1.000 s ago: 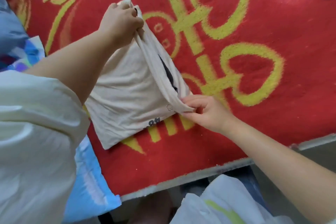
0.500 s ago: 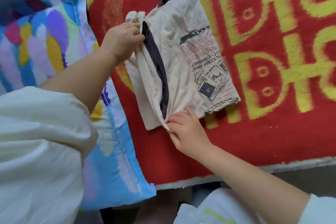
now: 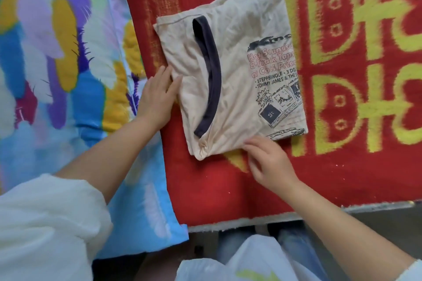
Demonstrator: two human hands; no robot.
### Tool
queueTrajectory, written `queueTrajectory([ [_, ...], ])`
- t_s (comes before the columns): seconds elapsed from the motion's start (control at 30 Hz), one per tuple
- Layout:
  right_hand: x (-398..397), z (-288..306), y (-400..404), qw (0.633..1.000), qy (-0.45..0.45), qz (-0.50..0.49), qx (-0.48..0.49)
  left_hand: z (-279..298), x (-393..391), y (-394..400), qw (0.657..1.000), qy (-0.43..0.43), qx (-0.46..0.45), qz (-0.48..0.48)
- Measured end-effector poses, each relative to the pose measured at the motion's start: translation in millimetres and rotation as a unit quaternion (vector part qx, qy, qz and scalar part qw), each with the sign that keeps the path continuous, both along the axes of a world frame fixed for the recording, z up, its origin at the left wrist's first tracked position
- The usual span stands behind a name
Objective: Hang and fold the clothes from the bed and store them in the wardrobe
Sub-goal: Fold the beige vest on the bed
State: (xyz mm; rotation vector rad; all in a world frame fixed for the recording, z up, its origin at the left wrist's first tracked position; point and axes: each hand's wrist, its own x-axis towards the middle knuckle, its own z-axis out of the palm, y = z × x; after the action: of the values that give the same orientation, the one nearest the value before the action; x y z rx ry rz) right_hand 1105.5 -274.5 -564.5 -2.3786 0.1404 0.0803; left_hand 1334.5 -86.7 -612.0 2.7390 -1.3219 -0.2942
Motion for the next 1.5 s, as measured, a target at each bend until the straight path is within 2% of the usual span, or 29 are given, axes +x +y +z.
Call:
queueTrajectory([
  [0.07, -2, 1, -41, 0.993, 0.048, -0.096, -0.057, -10, -35, 11, 0.995, -0.017, -0.069, -0.066],
  [0.13, 4, 1, -73, 0.968, 0.145, -0.197, -0.062, -20, -70, 20, 0.981, -0.036, -0.128, -0.139],
  [0.2, 14, 2, -89, 0.924, 0.232, -0.302, 0.032, -29, -95, 25, 0.968, -0.046, -0.156, -0.193],
  [0.27, 27, -2, -97, 0.877, 0.280, -0.364, 0.142, -38, -104, 28, 0.968, -0.049, -0.166, -0.182],
  [0.37, 40, -8, -105, 0.843, 0.314, -0.374, 0.223, -35, -101, 18, 0.979, 0.018, -0.182, -0.089],
  [0.5, 39, -8, -112, 0.781, 0.364, -0.388, 0.328, -19, -106, 11, 0.977, 0.134, -0.164, -0.033],
  [0.67, 12, 5, -114, 0.760, 0.414, -0.361, 0.348, 1, -128, 25, 0.957, 0.230, -0.175, -0.016],
  [0.77, -15, 21, -109, 0.720, 0.472, -0.349, 0.369, 21, -152, 37, 0.935, 0.319, -0.151, -0.016],
  [0.8, -26, 28, -106, 0.704, 0.484, -0.348, 0.384, 29, -157, 40, 0.919, 0.373, -0.127, 0.000],
  [0.87, -41, 39, -103, 0.683, 0.492, -0.352, 0.410, 52, -158, 41, 0.864, 0.494, -0.078, 0.050],
  [0.93, -48, 51, -100, 0.669, 0.489, -0.363, 0.426, 72, -154, 40, 0.826, 0.553, -0.068, 0.082],
  [1.07, -23, 67, -104, 0.674, 0.415, -0.436, 0.429, 100, -124, 25, 0.777, 0.596, -0.133, 0.152],
  [1.17, 21, 73, -110, 0.674, 0.300, -0.491, 0.463, 104, -89, 9, 0.715, 0.622, -0.210, 0.243],
  [1.27, 70, 70, -114, 0.620, 0.212, -0.527, 0.542, 87, -50, -16, 0.632, 0.604, -0.303, 0.379],
  [1.3, 82, 64, -117, 0.611, 0.197, -0.531, 0.553, 77, -38, -24, 0.614, 0.584, -0.320, 0.423],
  [1.33, 93, 57, -119, 0.620, 0.198, -0.529, 0.544, 64, -26, -32, 0.608, 0.547, -0.327, 0.474],
  [1.4, 104, 39, -118, 0.681, 0.233, -0.519, 0.461, 42, -16, -43, 0.612, 0.442, -0.305, 0.580],
  [1.43, 102, 29, -115, 0.742, 0.246, -0.502, 0.371, 35, -19, -46, 0.629, 0.383, -0.280, 0.616],
  [1.47, 96, 21, -112, 0.813, 0.245, -0.463, 0.255, 34, -27, -51, 0.662, 0.325, -0.256, 0.625],
  [1.5, 87, 15, -108, 0.871, 0.234, -0.410, 0.138, 37, -39, -56, 0.716, 0.267, -0.231, 0.602],
])
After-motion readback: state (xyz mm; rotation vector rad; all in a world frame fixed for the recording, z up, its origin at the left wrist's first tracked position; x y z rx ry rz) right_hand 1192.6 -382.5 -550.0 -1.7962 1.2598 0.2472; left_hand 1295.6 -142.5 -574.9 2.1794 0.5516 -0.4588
